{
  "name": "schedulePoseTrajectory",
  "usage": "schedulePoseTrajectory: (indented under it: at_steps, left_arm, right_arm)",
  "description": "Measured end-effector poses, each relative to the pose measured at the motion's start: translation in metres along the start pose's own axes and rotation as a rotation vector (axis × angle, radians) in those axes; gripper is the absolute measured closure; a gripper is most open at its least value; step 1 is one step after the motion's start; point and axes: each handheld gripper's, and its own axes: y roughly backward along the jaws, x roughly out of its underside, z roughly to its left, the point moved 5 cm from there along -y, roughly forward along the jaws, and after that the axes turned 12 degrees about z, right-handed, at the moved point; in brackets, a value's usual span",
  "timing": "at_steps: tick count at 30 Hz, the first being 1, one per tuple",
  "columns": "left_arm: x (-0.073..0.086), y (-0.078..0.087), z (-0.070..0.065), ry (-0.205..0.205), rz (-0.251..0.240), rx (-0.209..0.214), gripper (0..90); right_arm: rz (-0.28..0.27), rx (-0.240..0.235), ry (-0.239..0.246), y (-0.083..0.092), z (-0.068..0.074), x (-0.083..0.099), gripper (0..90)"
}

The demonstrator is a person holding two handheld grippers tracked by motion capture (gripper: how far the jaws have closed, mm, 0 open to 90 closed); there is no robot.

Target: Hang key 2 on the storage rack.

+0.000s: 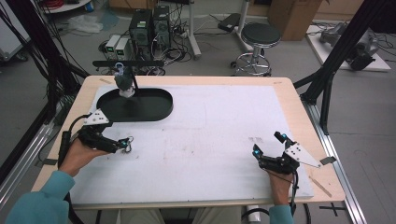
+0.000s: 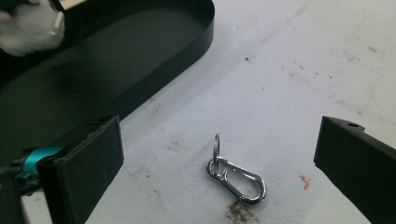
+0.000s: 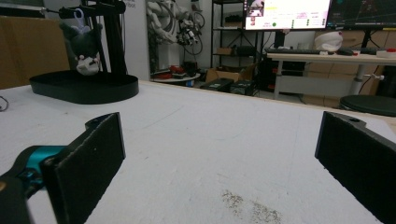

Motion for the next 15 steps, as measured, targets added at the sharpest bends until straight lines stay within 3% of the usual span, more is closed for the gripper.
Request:
schedulePoseTrajectory:
  at_steps: [4,10,13,15]
  left_arm:
    - [0.003,-0.007,0.001,-0.015,0.049,0.011,2.3]
    - [0.003,-0.015,0.001,-0.019,0.081,0.03,2.7]
    - [0.004,-0.018,0.001,-0.02,0.096,0.034,12.5]
    - [0.005,-0.02,0.001,-0.019,0.105,0.037,12.5]
  right_arm:
    - [0.0,-0.001,0.001,0.0,0.0,0.0,0.7]
    - [0.003,-0.003,-0.002,0.0,0.0,0.0,0.7]
    - [0.001,-0.002,0.001,0.0,0.0,0.0,0.7]
    - [0.002,-0.002,0.001,0.0,0.0,0.0,0.7]
